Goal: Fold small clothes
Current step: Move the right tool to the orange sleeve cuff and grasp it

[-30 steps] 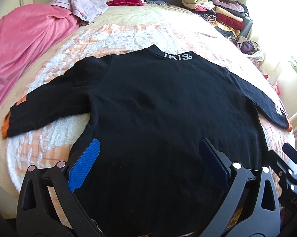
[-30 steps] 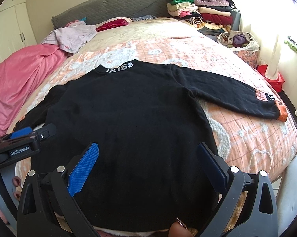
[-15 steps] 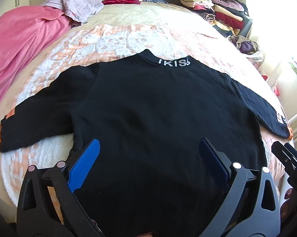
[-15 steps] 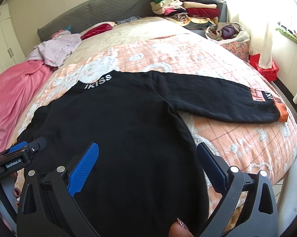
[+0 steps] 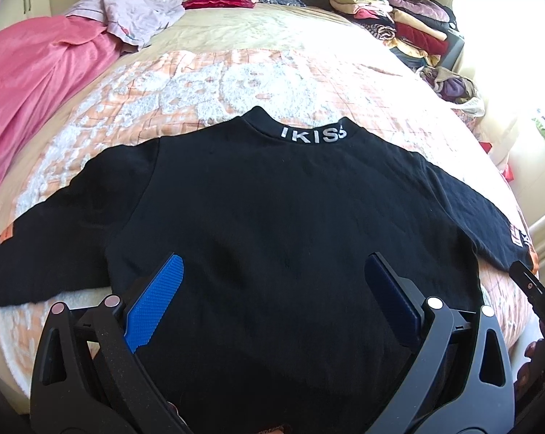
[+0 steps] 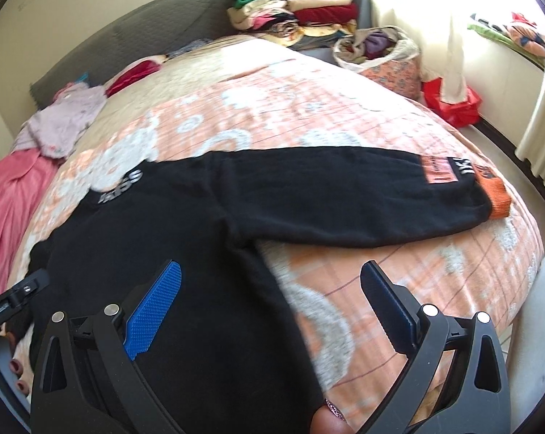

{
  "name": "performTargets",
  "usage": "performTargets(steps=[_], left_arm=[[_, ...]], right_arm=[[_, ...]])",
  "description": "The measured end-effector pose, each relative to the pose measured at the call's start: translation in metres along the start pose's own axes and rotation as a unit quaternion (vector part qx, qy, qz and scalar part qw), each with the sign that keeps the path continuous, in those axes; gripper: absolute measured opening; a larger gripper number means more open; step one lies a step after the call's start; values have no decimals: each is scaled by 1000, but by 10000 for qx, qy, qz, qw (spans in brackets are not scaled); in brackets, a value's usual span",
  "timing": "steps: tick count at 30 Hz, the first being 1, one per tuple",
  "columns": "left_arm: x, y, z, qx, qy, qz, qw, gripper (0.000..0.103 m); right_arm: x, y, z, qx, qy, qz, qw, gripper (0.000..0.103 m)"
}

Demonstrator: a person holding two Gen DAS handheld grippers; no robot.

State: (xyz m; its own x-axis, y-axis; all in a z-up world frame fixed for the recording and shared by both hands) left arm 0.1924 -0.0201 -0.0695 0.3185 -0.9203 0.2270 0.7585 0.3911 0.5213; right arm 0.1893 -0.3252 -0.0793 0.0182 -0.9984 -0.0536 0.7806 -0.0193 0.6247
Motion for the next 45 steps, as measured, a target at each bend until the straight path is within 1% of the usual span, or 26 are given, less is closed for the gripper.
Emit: performTargets(steps=[8,12,15,19,26,29,37,43,44,45], left_arm=[[4,11,-12,9,47,-1,10000,94],[3,17,-20,16,117,22,9999,94],[4,19,-25,9,157,5,9999,94],[8,19,-35,-113,146,-9,9998,94],[17,14,-47,-141,161,-217,9995,94],[22,12,-53,-181,110,-276,9994,94],[30,10,-64,-304,-171,-133,9993,94],[33,15,-69,-295,-212,-64,9993,94],[33,16,-69,-295,-229,-54,9993,94],[33,16,-69,-296,-241,-50,9993,94]], right_arm=[[57,5,-21,-56,-404,-437,9982,99],[82,2,-32,-164,-579,-689,9958,99],[100,-1,-40,-238,-635,-902,9936,99],[120,-5,-48,-318,-677,-1164,9904,99],[160,-17,-60,-441,-792,-1714,9810,99],[180,-24,-67,-499,-850,-1992,9750,99],[211,-15,-77,-150,-553,-2420,9686,99],[223,-5,-81,146,-424,-2488,9675,99],[224,-5,-81,177,-397,-2509,9670,98],[225,-4,-80,221,-363,-2531,9665,93]])
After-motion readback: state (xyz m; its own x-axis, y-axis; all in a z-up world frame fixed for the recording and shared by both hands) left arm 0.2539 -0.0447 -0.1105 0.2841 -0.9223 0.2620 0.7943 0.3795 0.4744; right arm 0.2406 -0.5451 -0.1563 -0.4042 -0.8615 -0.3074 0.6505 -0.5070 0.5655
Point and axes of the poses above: each gripper's, at about its wrist camera, not at the fingertips, and z roughly against the way its jaws point, x to its right, y to its top, the point moved 9 cm from there along -z, roughly the way its jaws point, and after that the axes turned 13 degrees about z, right-handed, at the moved point
